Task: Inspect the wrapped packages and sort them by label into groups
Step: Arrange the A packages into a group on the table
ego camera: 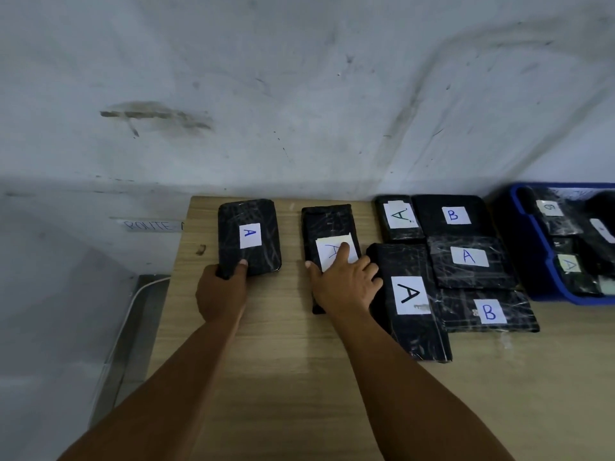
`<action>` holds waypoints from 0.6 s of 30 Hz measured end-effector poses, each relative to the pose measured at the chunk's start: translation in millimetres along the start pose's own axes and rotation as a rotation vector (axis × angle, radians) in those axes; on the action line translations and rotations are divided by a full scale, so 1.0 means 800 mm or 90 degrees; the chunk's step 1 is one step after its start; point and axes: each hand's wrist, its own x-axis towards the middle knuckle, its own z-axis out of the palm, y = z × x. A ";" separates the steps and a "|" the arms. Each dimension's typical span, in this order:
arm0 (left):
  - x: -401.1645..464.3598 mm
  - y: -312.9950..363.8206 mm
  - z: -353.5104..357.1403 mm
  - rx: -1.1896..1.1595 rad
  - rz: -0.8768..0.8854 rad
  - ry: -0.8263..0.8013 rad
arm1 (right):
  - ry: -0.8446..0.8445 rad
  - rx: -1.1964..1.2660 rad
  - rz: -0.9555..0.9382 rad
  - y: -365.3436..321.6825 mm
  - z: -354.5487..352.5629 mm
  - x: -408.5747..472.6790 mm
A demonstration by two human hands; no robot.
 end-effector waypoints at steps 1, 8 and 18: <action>0.001 0.000 0.000 -0.007 0.003 -0.001 | 0.006 -0.010 -0.045 0.003 0.004 -0.004; -0.001 -0.001 0.000 -0.035 0.008 -0.003 | -0.011 -0.073 -0.273 0.019 0.041 -0.020; -0.010 0.007 -0.021 -0.081 0.062 -0.033 | -0.092 -0.059 -0.253 0.013 0.002 0.037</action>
